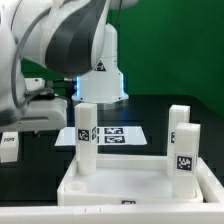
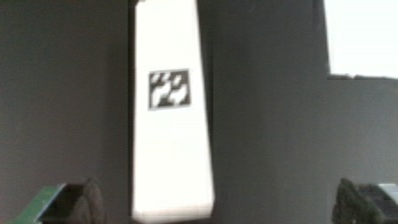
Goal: Assemble desk
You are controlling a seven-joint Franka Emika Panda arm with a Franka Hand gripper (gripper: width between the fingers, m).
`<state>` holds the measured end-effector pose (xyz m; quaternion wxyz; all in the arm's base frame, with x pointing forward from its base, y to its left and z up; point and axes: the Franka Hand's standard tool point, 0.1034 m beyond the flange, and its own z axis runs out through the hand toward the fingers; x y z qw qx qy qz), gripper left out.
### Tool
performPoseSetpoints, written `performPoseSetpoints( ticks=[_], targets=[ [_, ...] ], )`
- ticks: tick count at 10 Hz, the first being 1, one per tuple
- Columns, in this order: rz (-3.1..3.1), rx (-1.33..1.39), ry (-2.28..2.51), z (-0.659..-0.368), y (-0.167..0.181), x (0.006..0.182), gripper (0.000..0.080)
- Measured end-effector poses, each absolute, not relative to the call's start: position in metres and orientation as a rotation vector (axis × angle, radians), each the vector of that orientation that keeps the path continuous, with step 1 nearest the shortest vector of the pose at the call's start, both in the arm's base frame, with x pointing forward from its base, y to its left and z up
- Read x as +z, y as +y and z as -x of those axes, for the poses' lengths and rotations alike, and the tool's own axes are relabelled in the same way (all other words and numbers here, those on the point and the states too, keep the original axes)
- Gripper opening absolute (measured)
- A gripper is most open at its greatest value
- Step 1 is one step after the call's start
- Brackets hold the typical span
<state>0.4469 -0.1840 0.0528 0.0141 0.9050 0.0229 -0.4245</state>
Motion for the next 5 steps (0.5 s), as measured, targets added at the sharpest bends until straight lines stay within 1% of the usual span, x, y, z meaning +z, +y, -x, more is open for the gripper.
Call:
performPoseSetpoints(
  ticks=[1, 2, 3, 5],
  targets=[
    [-2.802, -1.323, 0.077, -0.454, -0.187, 0.048, 0.0648],
    [-2.807, -1.31, 0.078, -0.455, -0.188, 0.048, 0.0648],
    [-2.807, -1.315, 0.071, -0.453, -0.189, 0.047, 0.0648],
    [-2.792, -1.366, 0.019, -0.437, -0.206, 0.036, 0.0648]
  ],
)
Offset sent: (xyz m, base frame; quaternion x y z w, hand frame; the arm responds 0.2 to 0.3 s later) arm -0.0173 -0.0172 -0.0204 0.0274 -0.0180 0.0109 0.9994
